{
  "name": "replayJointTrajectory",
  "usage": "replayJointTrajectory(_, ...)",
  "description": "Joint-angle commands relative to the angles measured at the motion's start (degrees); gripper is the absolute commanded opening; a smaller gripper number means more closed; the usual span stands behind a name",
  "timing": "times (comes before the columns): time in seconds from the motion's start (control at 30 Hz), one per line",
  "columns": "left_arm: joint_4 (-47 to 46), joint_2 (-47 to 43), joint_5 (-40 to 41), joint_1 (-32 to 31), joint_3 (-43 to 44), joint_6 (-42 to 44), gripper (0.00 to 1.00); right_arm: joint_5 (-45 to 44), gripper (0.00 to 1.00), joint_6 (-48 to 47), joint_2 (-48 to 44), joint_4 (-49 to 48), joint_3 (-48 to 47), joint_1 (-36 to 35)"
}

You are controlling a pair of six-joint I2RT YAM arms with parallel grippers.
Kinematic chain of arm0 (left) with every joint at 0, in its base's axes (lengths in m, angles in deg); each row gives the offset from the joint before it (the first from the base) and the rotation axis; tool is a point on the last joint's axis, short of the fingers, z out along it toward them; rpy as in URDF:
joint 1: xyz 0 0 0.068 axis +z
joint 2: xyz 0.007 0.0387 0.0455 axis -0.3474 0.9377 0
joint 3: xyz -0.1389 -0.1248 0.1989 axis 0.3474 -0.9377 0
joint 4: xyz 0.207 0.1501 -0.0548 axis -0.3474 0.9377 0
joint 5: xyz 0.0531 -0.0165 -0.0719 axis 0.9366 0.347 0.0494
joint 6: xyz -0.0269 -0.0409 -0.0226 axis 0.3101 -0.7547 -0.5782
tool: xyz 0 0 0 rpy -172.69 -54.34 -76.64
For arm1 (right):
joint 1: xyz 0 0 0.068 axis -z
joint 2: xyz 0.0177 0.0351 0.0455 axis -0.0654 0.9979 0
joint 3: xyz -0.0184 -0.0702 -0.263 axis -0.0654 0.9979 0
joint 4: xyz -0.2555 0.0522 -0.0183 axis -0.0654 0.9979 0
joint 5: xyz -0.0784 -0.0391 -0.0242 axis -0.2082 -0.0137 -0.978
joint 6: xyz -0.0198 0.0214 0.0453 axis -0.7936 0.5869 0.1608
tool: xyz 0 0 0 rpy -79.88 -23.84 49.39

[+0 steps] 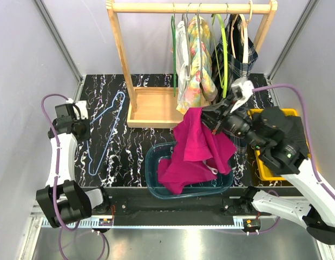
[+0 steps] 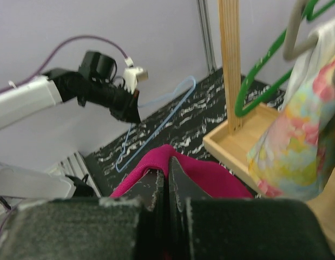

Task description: Remove the skirt from the hanger

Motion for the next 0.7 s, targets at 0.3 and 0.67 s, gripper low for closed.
replayJointTrajectory(0.3,-10.41,6.52,-2.55,1.60,-0.94,-10.46,0.87,-1.10,0.00,3.14,-5.47,-0.32,7.03,0.33)
replayJointTrajectory(0.67,-10.16,-9.10,-6.41,1.51,6.42,-6.50,0.95,4.78,0.00,5.96,-1.71,2.23,16.25,0.33)
